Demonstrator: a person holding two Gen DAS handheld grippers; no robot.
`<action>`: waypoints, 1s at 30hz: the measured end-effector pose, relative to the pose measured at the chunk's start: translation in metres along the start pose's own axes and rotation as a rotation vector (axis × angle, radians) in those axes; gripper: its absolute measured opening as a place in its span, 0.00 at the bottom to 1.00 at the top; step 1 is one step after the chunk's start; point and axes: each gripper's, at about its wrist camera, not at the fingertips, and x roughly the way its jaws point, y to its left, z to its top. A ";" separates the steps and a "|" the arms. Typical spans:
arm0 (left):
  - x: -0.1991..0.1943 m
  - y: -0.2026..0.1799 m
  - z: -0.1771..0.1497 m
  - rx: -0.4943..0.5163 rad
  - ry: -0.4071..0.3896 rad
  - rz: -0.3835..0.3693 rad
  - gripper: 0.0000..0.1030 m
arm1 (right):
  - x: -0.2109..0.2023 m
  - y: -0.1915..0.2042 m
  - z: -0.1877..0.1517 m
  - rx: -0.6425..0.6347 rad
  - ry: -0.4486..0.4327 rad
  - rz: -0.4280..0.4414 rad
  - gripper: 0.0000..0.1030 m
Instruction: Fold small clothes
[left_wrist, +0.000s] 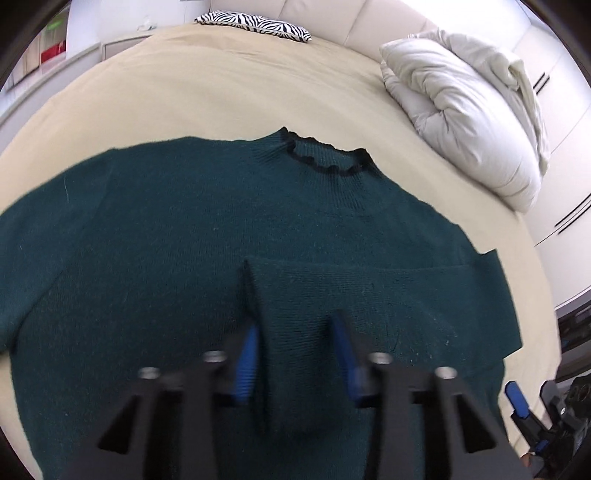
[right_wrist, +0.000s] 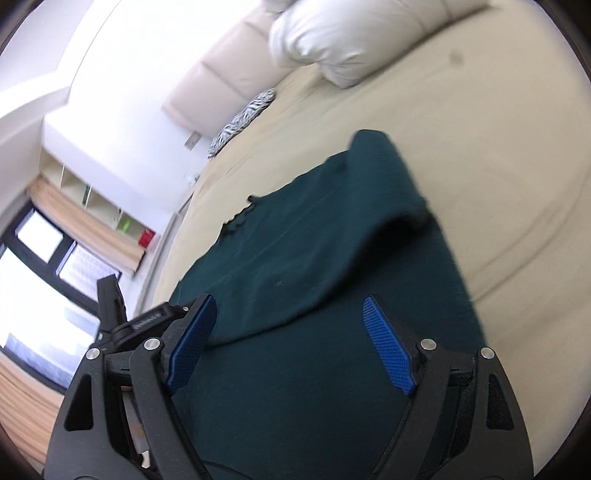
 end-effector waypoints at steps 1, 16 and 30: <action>-0.001 -0.001 0.000 0.009 -0.001 0.006 0.19 | 0.001 -0.007 0.000 0.011 -0.002 -0.001 0.79; -0.026 0.035 0.022 -0.040 -0.120 -0.017 0.08 | 0.062 -0.041 0.042 0.288 0.073 0.064 0.80; -0.008 0.058 0.011 -0.103 -0.111 -0.040 0.09 | 0.036 -0.083 0.045 0.494 -0.055 0.084 0.72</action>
